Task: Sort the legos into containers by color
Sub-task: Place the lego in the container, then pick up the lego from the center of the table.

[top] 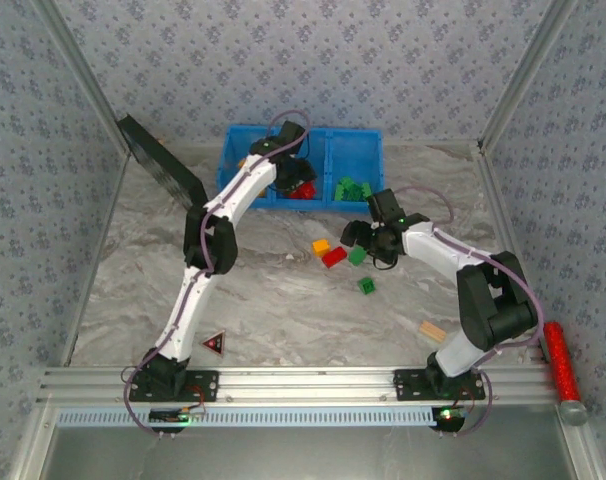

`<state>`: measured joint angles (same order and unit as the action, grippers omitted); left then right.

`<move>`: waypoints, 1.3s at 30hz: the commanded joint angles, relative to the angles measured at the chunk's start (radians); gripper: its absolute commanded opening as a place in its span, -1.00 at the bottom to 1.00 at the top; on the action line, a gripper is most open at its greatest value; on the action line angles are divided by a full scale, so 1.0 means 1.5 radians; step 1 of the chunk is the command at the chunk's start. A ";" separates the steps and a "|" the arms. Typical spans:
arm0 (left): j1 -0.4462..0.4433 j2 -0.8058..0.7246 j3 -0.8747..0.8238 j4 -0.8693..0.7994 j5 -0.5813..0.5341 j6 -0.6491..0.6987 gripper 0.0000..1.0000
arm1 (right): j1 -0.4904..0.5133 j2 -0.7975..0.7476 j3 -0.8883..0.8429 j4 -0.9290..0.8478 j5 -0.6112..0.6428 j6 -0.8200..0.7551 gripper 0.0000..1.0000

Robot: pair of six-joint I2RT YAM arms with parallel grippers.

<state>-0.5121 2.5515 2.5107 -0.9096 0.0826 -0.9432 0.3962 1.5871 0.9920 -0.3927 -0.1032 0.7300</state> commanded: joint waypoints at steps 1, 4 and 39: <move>-0.002 0.006 0.045 0.010 0.012 0.003 0.20 | 0.005 0.011 0.014 -0.027 0.021 0.010 0.73; -0.002 -0.004 0.067 0.011 0.014 0.013 0.24 | 0.005 0.015 0.014 -0.029 0.027 0.012 0.74; 0.007 -0.334 -0.029 -0.055 -0.071 0.224 0.38 | 0.031 0.154 0.052 -0.047 0.075 0.024 -0.04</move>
<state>-0.5102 2.1166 2.5072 -0.9585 0.0006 -0.6682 0.4435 1.7679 1.0763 -0.4019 -0.0555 0.7658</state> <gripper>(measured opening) 0.688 0.489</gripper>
